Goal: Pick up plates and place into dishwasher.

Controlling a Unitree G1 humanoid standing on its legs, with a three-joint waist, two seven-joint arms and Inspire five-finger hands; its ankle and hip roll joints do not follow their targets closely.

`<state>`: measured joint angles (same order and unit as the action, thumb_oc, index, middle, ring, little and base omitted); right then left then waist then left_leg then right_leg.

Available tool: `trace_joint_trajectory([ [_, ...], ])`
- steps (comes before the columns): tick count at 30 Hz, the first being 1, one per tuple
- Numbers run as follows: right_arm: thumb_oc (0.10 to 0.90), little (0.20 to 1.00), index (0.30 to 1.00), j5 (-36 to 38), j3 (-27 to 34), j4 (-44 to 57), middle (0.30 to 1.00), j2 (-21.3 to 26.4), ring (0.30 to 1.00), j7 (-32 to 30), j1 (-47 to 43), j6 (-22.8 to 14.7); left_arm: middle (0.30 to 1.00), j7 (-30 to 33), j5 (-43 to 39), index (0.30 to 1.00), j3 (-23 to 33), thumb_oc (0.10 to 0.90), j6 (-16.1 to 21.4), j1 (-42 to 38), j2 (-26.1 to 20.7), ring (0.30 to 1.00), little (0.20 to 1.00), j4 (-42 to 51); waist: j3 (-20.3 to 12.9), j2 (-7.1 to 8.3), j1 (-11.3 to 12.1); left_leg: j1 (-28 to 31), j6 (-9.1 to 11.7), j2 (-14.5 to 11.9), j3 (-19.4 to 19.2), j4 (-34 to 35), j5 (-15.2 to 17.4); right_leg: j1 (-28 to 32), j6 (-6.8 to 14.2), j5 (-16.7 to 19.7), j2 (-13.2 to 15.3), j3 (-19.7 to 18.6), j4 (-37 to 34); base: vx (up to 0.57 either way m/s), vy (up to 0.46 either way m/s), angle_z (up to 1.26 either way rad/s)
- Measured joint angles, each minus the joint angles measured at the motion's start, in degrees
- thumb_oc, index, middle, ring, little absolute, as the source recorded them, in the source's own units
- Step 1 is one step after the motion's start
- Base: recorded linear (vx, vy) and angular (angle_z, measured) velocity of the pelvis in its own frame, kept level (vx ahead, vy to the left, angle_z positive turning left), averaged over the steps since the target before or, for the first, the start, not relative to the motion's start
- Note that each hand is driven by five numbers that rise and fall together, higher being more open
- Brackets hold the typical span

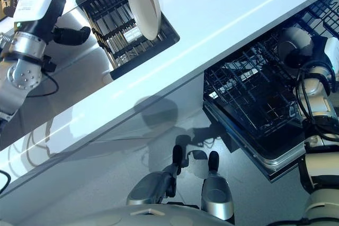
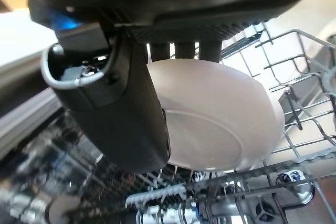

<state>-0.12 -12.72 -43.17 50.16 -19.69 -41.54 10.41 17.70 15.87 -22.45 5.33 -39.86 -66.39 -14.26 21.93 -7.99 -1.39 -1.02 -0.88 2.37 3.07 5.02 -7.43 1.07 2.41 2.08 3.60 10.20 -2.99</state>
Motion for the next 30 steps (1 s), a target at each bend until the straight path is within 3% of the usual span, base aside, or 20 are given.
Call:
trace_joint_trajectory([
  [1, 0.256, 0.356, 0.434, -0.88, -0.63, -0.50, 0.434, 0.01, 0.434, 0.88, -0.83, 0.62, 0.900, -0.24, 0.39, 0.900, -1.54, 0.800, -0.28, -1.24, -0.64, 0.900, 0.900, -0.06, 0.00, 0.00, -0.03, 0.08, 0.00, 0.01, -0.28, 0.00, 0.00, -0.02, 0.00, 0.00, 0.01, -0.13, 0.00, 0.05, 0.076, -0.07],
  [2, 0.800, 0.900, 0.900, -1.52, -1.66, -1.21, 0.900, 0.12, 0.900, 1.98, -1.64, 1.48, 0.900, -0.55, 1.19, 0.900, -3.28, 0.800, -0.56, -2.52, -1.23, 0.900, 0.900, -0.05, 0.00, -0.01, -0.15, 0.18, 0.00, -0.01, -0.35, 0.00, 0.00, -0.04, -0.01, 0.00, 0.00, -0.17, 0.14, 0.04, 0.066, -0.08],
  [6, 0.800, 0.900, 0.900, -3.28, -5.89, -1.68, 0.900, 0.40, 0.900, 5.62, -3.45, 3.21, 0.900, -2.45, 3.45, 0.900, -11.13, 0.800, -2.08, -8.72, -3.16, 0.900, 0.900, -0.10, 0.02, 0.01, -0.11, 0.33, 0.00, -0.14, -1.75, 0.00, 0.03, -1.02, -0.02, -0.01, -0.12, -1.28, 1.30, 0.04, 0.053, -0.15],
  [11, 0.800, 0.900, 0.900, -3.25, -6.85, -1.52, 0.900, 0.10, 0.900, 7.50, -3.79, 3.14, 0.900, -3.08, 4.51, 0.900, -12.93, 0.800, -2.42, -10.45, -3.14, 0.900, 0.900, 0.02, 0.02, 0.01, -0.38, 0.47, 0.00, -0.06, -2.12, 0.01, 0.03, -1.20, -0.02, 0.00, -0.04, -1.77, 1.54, 0.01, 0.018, -0.08],
  [12, 0.800, 0.900, 0.900, -3.21, -8.63, -2.61, 0.900, -2.01, 0.900, 9.50, -2.67, 4.32, 0.900, -3.44, 5.32, 0.900, -15.69, 0.800, -2.54, -13.89, -3.14, 0.900, 0.900, 0.07, 0.39, -0.32, -0.86, 0.55, -0.17, -0.09, -2.87, 0.01, -0.09, -1.80, -0.05, 0.02, 0.04, -1.96, 2.40, 0.04, 0.136, -0.14],
  [15, 0.800, 0.900, 0.900, -3.07, -8.12, -1.06, 0.900, -2.26, 0.900, 8.67, -0.60, 4.60, 0.900, -4.52, 6.38, 0.900, -17.98, 0.800, -4.28, -16.75, -3.41, 0.900, 0.900, 0.09, 1.00, -0.31, -2.13, 0.89, -0.62, 0.11, -3.20, -0.32, 0.16, -2.12, -0.02, 0.02, -0.12, -3.92, 3.00, 0.06, 0.203, -0.19],
  [17, 0.800, 0.900, 0.900, -3.06, -7.90, 4.68, 0.900, -2.18, 0.900, 9.15, 2.51, 1.69, 0.900, -6.67, 6.79, 0.900, -18.94, 0.800, -6.53, -18.58, -4.01, 0.900, 0.900, 0.08, 1.24, -0.14, -1.78, 1.35, -0.91, -0.11, -5.60, -0.29, 0.69, -2.91, -0.04, 0.04, -0.23, -5.05, 3.80, 0.04, 0.123, -0.52],
  [19, 0.800, 0.900, 0.900, -3.09, -6.56, 9.89, 0.900, -2.39, 0.900, 9.39, 5.34, -0.28, 0.900, -7.78, 6.93, 0.900, -18.96, 0.800, -7.86, -19.22, -4.03, 0.900, 0.900, -0.05, 1.29, -0.18, -3.18, 2.03, -1.16, -0.01, -6.02, -0.23, 1.07, -2.66, -0.04, 0.06, -0.16, -5.29, 3.93, 0.03, 0.108, -0.28],
  [30, 0.800, 0.900, 0.900, -2.99, 0.71, 26.59, 0.900, -6.52, 0.900, 15.08, 23.64, -6.95, 0.900, -7.97, 11.44, 0.900, -17.74, 0.800, -8.70, -19.86, -4.65, 0.900, 0.900, -0.61, 1.30, -0.14, -6.70, 5.22, -1.84, 0.50, -9.67, 0.03, 3.23, -1.66, 0.10, 0.14, 0.00, -7.56, 3.99, 0.01, 0.107, -0.23],
])
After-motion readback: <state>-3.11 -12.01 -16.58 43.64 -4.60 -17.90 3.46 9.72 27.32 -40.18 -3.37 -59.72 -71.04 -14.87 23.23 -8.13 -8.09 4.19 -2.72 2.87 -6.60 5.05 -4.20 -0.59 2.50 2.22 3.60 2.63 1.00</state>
